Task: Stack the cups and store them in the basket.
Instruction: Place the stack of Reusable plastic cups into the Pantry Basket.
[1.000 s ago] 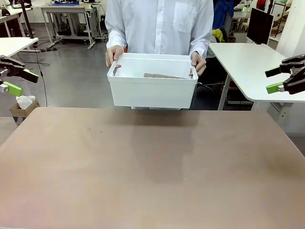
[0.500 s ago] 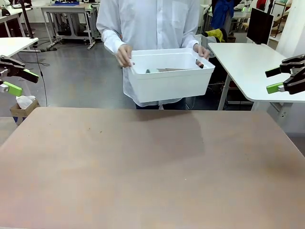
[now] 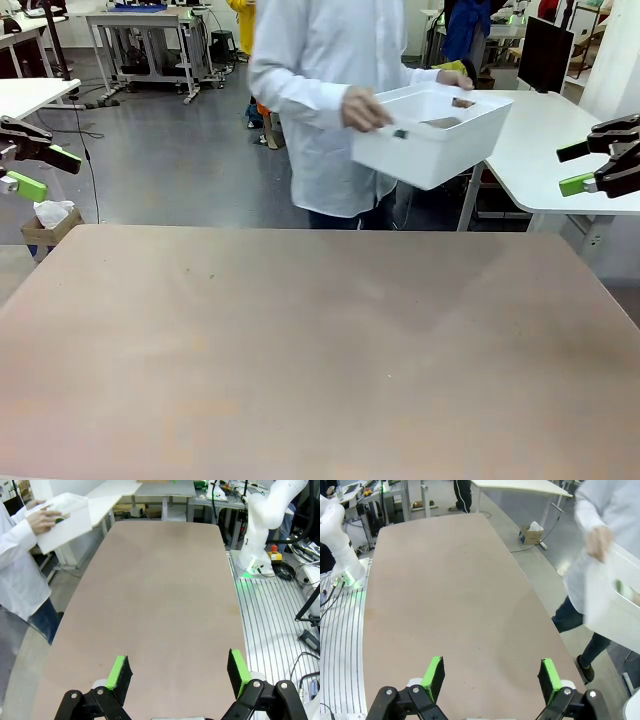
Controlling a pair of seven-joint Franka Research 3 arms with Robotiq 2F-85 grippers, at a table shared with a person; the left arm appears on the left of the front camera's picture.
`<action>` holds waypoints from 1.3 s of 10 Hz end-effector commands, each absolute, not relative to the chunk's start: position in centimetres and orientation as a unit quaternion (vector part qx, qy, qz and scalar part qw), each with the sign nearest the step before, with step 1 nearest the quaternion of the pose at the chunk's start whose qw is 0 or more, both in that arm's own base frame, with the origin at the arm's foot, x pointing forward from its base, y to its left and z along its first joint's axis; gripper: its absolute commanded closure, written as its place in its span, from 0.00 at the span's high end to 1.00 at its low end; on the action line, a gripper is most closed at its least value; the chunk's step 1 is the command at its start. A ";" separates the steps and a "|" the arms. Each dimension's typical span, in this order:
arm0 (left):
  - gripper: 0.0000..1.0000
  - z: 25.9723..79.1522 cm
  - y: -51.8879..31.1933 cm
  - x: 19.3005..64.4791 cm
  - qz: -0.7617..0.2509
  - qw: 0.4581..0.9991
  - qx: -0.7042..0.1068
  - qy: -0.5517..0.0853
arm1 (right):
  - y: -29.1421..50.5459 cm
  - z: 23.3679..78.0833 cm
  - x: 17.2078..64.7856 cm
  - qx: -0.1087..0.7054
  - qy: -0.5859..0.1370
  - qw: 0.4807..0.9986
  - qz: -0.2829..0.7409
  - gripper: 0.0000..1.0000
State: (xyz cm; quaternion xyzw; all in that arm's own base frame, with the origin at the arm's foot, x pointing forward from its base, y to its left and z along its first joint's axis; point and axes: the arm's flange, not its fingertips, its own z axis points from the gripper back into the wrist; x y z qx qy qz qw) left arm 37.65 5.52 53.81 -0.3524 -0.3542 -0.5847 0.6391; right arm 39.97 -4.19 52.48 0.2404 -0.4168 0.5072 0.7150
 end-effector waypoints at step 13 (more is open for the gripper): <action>1.00 54.1 5.5 37.5 -0.582 0.639 -0.358 -0.354 | -4.1 52.8 39.9 0.246 -0.419 0.717 0.500 1.00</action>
